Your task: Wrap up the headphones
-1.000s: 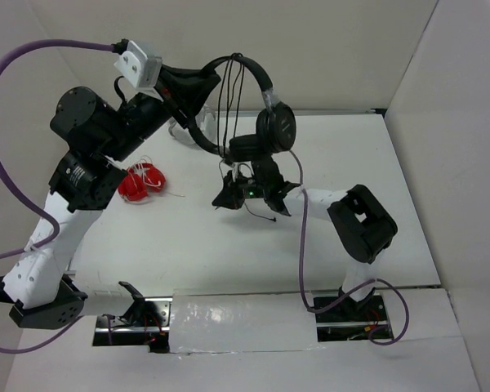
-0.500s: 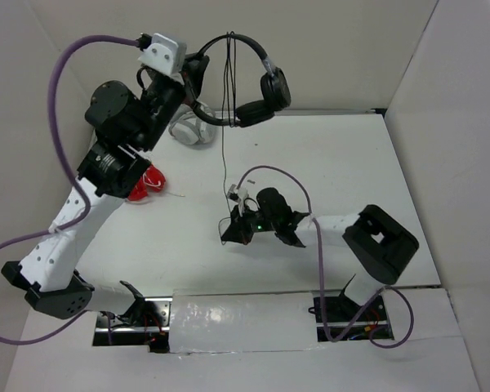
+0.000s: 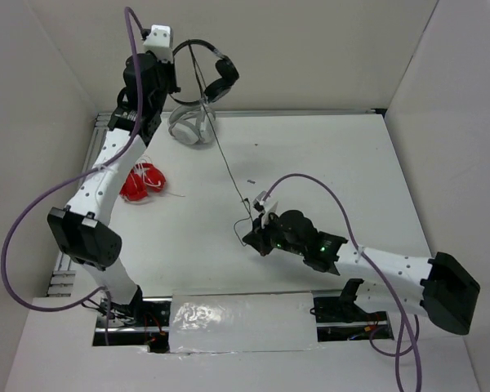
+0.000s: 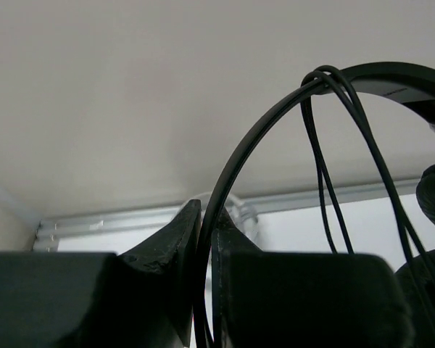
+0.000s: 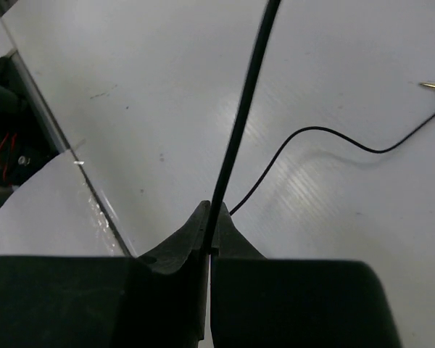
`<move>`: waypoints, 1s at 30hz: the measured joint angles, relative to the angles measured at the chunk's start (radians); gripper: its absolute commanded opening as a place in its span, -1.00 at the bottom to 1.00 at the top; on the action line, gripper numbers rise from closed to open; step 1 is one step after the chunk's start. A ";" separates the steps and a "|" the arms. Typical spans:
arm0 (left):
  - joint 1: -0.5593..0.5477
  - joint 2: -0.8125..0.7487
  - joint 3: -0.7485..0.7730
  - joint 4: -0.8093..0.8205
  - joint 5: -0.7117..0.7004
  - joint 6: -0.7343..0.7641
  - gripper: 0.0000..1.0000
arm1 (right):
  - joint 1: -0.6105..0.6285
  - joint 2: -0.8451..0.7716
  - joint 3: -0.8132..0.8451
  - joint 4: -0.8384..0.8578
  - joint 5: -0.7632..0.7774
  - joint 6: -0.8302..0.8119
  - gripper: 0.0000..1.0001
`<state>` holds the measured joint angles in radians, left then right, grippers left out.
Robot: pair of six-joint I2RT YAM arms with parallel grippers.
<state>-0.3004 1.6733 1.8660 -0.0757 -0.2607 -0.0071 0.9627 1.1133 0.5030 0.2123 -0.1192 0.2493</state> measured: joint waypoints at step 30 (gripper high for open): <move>-0.166 0.176 -0.440 -0.040 -0.157 -0.158 -1.00 | 0.050 -0.106 0.402 -0.307 0.851 -0.417 -1.00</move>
<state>-0.4664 1.8492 1.4261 -0.1162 -0.4175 -0.1646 1.0130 1.0069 0.9054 -0.0948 0.7319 -0.1673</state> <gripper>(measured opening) 0.216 0.022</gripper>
